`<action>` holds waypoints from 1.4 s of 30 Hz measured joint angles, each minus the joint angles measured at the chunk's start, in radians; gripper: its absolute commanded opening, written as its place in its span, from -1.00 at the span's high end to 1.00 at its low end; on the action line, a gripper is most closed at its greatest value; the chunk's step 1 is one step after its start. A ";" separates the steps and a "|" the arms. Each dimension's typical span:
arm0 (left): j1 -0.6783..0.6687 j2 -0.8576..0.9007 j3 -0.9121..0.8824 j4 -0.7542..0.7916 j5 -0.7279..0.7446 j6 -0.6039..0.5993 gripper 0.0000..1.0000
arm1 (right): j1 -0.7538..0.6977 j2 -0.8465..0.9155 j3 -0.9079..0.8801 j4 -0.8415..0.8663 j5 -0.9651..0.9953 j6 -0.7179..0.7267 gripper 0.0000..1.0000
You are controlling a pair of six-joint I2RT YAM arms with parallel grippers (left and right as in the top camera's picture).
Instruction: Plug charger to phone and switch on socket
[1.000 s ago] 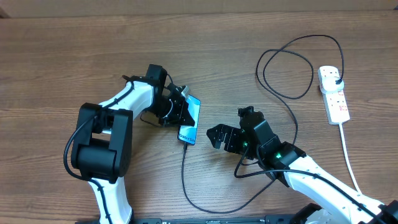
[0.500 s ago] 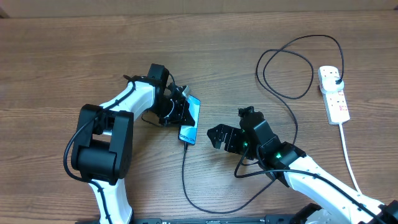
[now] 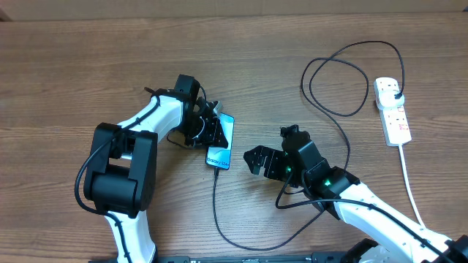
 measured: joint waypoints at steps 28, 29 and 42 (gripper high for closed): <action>-0.013 -0.015 0.005 0.014 -0.040 -0.005 0.18 | 0.000 0.000 0.000 0.000 0.000 0.000 -1.00; -0.013 -0.015 0.005 0.015 -0.040 -0.005 0.18 | 0.000 0.000 0.000 0.000 0.001 0.000 -1.00; -0.013 -0.016 0.005 0.027 -0.043 -0.008 0.17 | 0.000 0.000 0.000 0.000 0.000 0.000 -1.00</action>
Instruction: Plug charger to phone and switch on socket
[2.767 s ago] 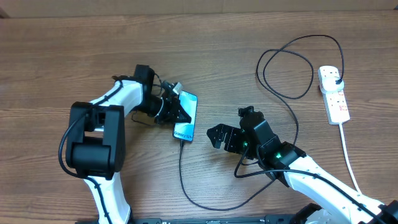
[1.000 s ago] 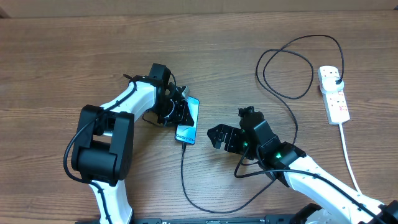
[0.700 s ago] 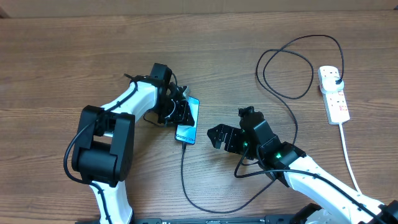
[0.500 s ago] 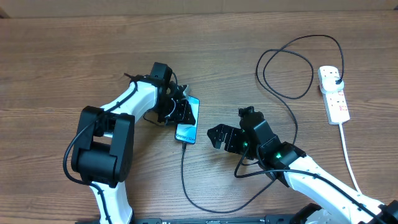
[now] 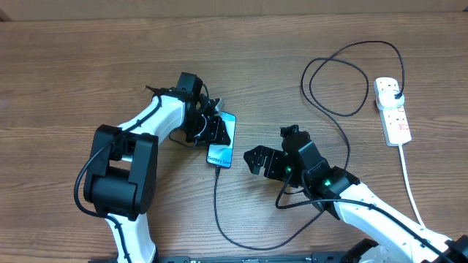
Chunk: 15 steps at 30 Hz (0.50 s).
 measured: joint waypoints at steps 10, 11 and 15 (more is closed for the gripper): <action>0.000 -0.003 0.001 0.006 0.000 0.000 0.04 | 0.000 0.000 0.000 0.000 0.000 0.000 -1.00; 0.000 -0.003 0.001 0.007 0.000 0.000 0.03 | 0.000 0.000 0.000 0.000 0.000 0.000 -1.00; -0.001 -0.003 0.001 0.007 0.000 -0.003 0.05 | 0.000 0.000 0.000 0.000 0.000 0.000 -1.00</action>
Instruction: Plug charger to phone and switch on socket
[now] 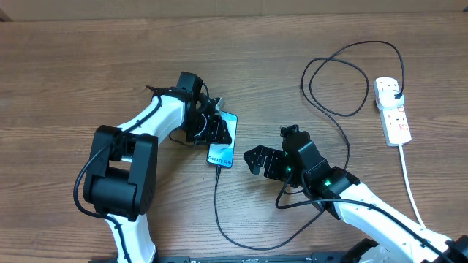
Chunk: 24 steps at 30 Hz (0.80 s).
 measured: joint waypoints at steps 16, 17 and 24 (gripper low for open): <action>-0.003 -0.002 0.001 0.000 -0.002 0.000 -0.03 | 0.000 0.000 0.000 -0.002 0.000 -0.001 -1.00; -0.003 -0.003 0.002 0.000 -0.005 0.000 -0.02 | 0.000 0.000 0.000 -0.004 0.000 0.000 -1.00; -0.003 -0.003 0.006 -0.002 -0.026 0.000 0.03 | 0.000 0.000 0.000 -0.007 0.000 0.000 -0.99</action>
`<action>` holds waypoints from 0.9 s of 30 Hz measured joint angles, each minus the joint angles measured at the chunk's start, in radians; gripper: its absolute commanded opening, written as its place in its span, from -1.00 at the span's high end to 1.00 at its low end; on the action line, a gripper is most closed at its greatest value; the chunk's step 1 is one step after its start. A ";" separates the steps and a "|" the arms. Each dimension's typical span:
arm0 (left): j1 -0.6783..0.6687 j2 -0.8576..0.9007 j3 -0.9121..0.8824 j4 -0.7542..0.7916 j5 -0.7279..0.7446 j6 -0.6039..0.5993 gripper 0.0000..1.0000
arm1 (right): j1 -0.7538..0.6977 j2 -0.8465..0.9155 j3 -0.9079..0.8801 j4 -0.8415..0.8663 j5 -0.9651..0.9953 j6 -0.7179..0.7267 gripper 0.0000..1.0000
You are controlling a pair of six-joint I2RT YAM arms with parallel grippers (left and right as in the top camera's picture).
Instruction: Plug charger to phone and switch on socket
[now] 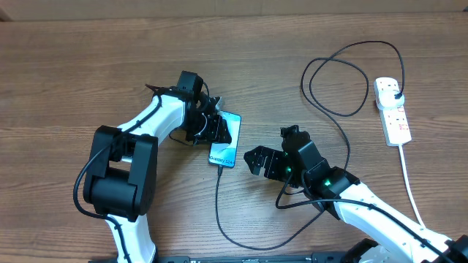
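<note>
The blue phone lies face up at the table's middle, tilted a little. A black charger cable meets its lower end, loops right and runs up to a plug in the white power strip at the far right. My left gripper is at the phone's upper left edge, its dark fingers shut on that edge. My right gripper stands open just right of the phone, holding nothing. The strip's switch is too small to read.
The cable forms a large loop between the right arm and the power strip. The strip's white lead runs down toward the front right edge. The right arm lies over part of the black cable.
The phone and my left gripper have shifted very slightly to the right. The right arm, cable loop and power strip are unchanged.
At the oldest moment the cable was at the phone's lower end, my left gripper was at the phone's left edge and my right gripper was open beside it. Across the moments the left gripper and phone crept a little right; the right arm stayed still.
</note>
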 measured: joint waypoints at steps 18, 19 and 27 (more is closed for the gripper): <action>0.009 -0.001 0.006 -0.021 -0.008 -0.003 -0.04 | 0.000 0.000 0.000 0.000 0.000 0.000 -1.00; 0.012 -0.001 0.007 -0.026 -0.008 -0.003 -0.08 | 0.000 0.000 0.000 0.000 0.000 0.000 -1.00; 0.034 0.006 0.056 -0.107 -0.041 -0.003 -0.16 | 0.000 0.000 0.000 -0.005 0.000 0.000 -1.00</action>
